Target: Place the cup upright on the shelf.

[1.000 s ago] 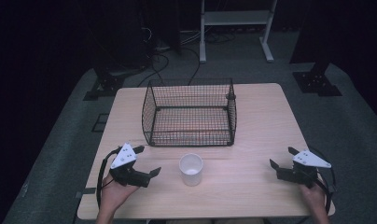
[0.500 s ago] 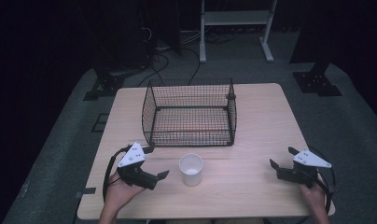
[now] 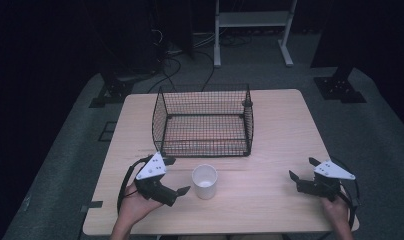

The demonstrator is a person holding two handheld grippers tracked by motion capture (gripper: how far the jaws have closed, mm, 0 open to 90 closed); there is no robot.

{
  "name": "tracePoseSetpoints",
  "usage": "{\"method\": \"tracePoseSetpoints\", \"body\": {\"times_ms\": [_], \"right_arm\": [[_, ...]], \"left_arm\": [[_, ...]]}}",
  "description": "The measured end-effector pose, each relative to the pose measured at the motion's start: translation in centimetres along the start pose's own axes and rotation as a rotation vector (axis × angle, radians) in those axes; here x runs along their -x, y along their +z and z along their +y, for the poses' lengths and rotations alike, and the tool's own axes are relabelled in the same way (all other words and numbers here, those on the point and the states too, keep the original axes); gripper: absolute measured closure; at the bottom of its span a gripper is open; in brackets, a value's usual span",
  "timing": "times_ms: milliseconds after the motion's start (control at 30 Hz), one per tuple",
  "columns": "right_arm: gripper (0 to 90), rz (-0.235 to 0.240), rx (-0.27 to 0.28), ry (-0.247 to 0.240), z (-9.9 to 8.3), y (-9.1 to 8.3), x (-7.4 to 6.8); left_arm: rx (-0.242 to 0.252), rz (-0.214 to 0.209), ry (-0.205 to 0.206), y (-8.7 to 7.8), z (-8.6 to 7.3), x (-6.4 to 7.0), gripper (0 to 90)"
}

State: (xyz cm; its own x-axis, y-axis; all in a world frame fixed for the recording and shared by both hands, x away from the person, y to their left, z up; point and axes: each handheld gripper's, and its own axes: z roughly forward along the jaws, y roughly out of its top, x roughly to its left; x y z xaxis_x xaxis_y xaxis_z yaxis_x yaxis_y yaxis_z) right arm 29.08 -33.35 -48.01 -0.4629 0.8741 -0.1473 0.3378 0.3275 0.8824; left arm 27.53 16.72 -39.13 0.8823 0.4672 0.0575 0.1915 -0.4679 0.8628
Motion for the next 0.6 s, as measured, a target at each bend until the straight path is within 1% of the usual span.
{"method": "tracePoseSetpoints", "body": {"times_ms": [33,133,367,600], "right_arm": [[13.1,0.000,0.000,0.000,0.0,0.0,0.0],[13.1,0.001,0.000,-0.001,0.0,0.0,0.0],[13.1,0.001,-0.001,-0.003,0.0,0.0,0.0],[13.1,0.003,-0.001,-0.003,0.0,0.0,0.0]], "left_arm": [[-0.002,-0.008,0.008,0.2,0.2,0.2,2.6],[-0.008,-0.014,0.012,0.4,0.3,0.3,2.6],[-0.041,-0.040,0.024,1.4,0.5,0.6,2.6],[-0.049,-0.053,0.028,1.9,0.7,0.8,2.6]]}}
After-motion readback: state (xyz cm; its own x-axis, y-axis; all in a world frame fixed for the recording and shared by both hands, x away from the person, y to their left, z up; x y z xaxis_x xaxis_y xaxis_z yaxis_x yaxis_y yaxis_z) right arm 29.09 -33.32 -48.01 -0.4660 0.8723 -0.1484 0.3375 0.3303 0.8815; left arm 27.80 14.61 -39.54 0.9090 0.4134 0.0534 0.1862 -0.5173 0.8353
